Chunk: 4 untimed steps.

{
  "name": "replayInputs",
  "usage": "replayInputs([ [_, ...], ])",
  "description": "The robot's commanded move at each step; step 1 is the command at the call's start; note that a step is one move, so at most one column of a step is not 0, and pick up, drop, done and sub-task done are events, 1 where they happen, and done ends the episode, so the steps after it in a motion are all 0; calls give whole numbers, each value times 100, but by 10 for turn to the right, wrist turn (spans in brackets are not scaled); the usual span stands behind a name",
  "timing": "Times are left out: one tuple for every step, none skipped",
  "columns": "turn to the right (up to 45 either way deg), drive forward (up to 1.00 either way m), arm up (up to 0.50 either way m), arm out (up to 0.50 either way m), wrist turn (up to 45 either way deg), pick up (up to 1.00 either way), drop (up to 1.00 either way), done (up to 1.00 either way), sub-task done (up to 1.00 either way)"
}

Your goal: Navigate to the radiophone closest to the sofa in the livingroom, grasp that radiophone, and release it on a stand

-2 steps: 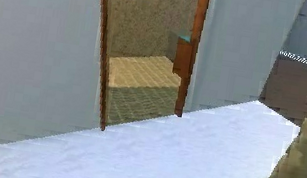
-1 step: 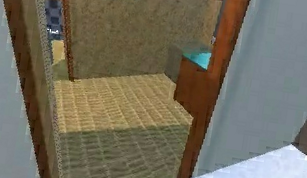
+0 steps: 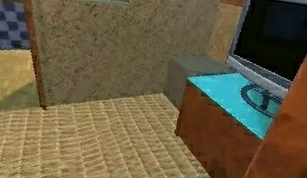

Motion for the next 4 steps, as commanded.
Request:
replayInputs([
  [-240,0,0,0,0,0,0,0,0],
  [0,45,0,0,0,0,0,0,0],
  [450,0,0,0,0,0,0,0,0],
  [0,30,0,0,0,0,0,0,0],
])
